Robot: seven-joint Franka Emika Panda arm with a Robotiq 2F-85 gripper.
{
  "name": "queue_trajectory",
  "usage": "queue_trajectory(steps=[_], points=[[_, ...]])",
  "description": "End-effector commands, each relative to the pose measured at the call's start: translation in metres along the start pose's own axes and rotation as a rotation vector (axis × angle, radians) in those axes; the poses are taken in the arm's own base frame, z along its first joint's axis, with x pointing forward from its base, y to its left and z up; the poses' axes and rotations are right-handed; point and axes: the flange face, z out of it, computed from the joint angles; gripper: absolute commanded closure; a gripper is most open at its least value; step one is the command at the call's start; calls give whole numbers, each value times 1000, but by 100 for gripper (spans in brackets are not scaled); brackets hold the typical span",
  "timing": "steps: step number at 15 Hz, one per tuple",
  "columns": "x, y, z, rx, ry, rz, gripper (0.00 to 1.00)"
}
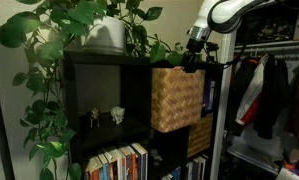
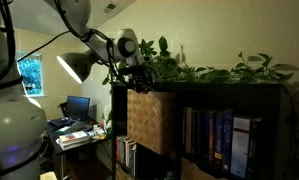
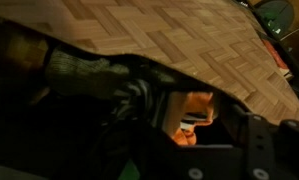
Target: Pull out the topmost basket, pick up the socks from the top of the shelf and place them in the basket, push the basket backwards
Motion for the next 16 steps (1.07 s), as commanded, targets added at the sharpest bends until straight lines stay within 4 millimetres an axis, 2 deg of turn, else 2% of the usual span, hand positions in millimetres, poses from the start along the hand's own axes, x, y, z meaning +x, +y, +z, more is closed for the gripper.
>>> queue_trajectory(steps=[1,4,8,16], points=[[2,-1,-27,-45,-22,40,0],[9,-6,-42,-40,-3,43,0],[15,-10,-50,-28,11,36,0],[-1,-20,-52,-53,-51,143,0]])
